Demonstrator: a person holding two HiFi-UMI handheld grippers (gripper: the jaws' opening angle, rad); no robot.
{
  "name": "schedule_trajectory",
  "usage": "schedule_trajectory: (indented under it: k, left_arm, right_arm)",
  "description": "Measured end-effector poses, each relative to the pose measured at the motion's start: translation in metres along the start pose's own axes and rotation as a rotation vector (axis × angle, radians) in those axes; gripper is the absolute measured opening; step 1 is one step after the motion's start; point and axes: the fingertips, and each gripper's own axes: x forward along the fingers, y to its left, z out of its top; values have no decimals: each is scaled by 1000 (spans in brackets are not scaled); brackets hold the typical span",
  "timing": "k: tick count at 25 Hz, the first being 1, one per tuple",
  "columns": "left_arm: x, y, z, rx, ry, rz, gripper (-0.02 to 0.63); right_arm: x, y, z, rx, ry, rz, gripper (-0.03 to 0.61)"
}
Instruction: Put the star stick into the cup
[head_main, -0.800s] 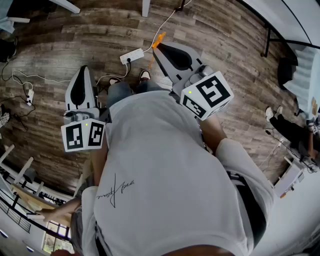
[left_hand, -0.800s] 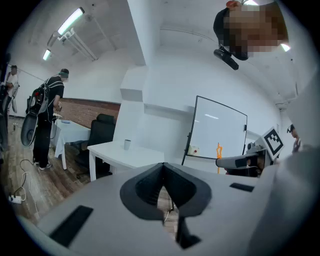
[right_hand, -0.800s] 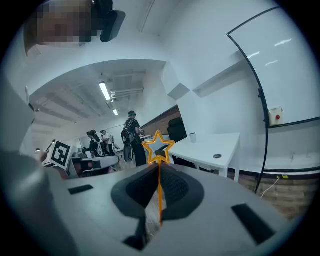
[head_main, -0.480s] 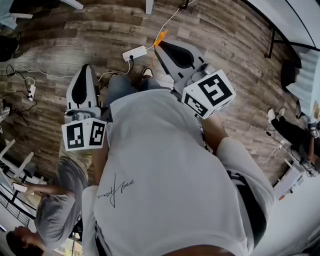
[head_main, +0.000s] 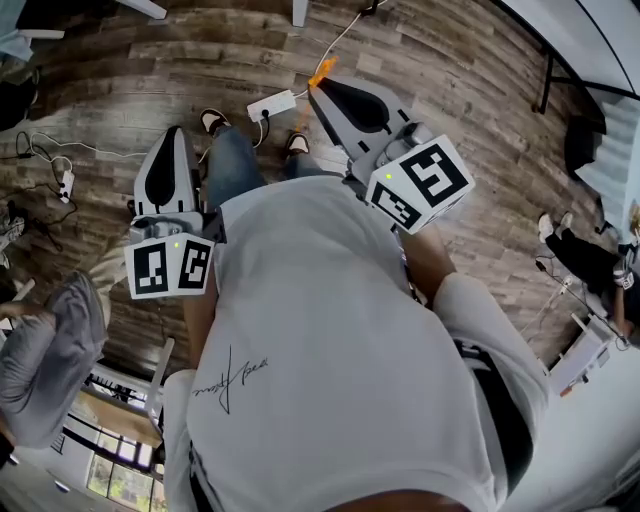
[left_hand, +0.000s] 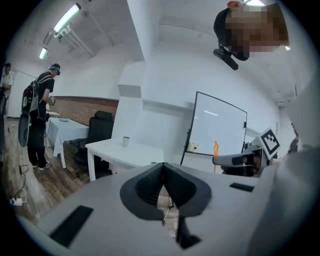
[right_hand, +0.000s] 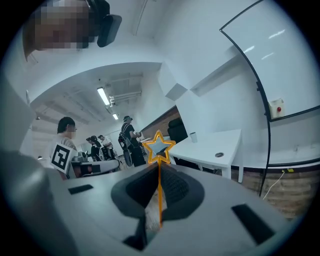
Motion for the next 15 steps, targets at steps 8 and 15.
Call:
schedule_trajectory:
  k: [8, 15]
  left_arm:
    - [34, 30, 14, -8, -7, -31, 8]
    - [62, 84, 30, -25, -3, -35, 8]
  right_arm:
    - [39, -14, 12, 2, 18, -35, 18]
    - [103, -13, 36, -20, 30, -28, 18]
